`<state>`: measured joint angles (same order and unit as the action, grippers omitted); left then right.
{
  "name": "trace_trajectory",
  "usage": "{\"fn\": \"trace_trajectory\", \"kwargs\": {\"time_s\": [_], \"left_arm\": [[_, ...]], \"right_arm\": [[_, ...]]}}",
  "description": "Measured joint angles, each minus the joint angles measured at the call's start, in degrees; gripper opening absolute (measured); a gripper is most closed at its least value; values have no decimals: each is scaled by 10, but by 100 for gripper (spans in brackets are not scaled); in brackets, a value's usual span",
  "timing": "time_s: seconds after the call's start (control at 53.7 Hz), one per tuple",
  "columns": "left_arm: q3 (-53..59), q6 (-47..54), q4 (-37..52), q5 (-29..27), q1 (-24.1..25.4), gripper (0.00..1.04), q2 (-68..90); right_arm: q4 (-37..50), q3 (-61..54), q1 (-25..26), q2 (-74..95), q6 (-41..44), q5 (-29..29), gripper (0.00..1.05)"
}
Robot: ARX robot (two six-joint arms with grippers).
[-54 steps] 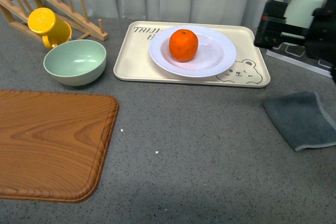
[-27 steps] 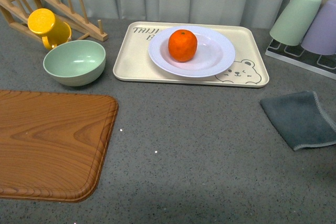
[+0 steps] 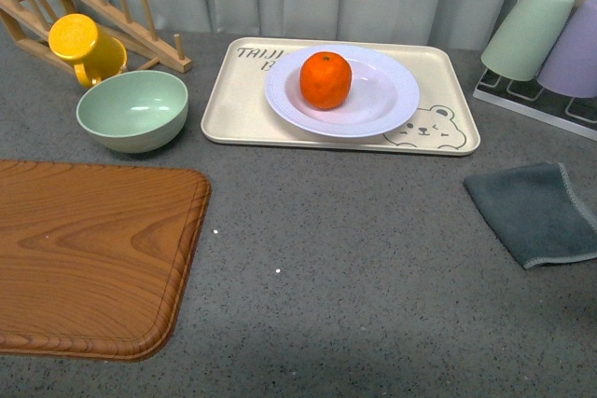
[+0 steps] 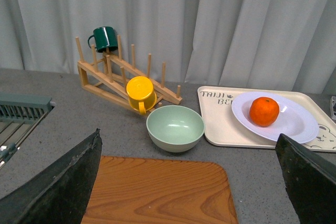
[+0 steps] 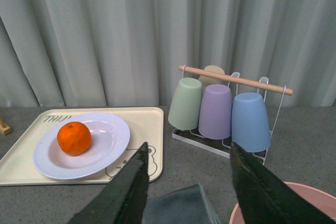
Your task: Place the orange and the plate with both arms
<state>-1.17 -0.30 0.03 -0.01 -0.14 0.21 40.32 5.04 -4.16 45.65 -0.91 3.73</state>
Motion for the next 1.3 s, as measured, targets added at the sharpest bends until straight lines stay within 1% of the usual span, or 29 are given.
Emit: {"fn": "trace_trajectory", "kwargs": {"time_s": [0.037, 0.056, 0.168, 0.186, 0.242, 0.41, 0.708, 1.043, 1.304], "left_arm": [[0, 0, 0, 0, 0, 98, 0], [0, 0, 0, 0, 0, 98, 0], [0, 0, 0, 0, 0, 98, 0], [0, 0, 0, 0, 0, 98, 0], [0, 0, 0, 0, 0, 98, 0], [0, 0, 0, 0, 0, 98, 0], [0, 0, 0, 0, 0, 98, 0], [0, 0, 0, 0, 0, 98, 0], [0, 0, 0, 0, 0, 98, 0]], "right_arm": [[-10, -5, 18, -14, 2, -29, 35], [-13, -7, 21, -17, 3, -32, 33], [-40, -19, 40, -54, 5, -34, 13], [-38, -21, 40, -55, 5, -34, 11], [-19, -37, 40, -61, 5, -35, 1], [-90, -47, 41, -139, 7, -36, 1], [-174, -47, 41, -228, 7, -37, 1], [-249, -47, 41, -304, 7, -37, 1], [-287, -47, 41, -343, 7, -37, 1]]}}
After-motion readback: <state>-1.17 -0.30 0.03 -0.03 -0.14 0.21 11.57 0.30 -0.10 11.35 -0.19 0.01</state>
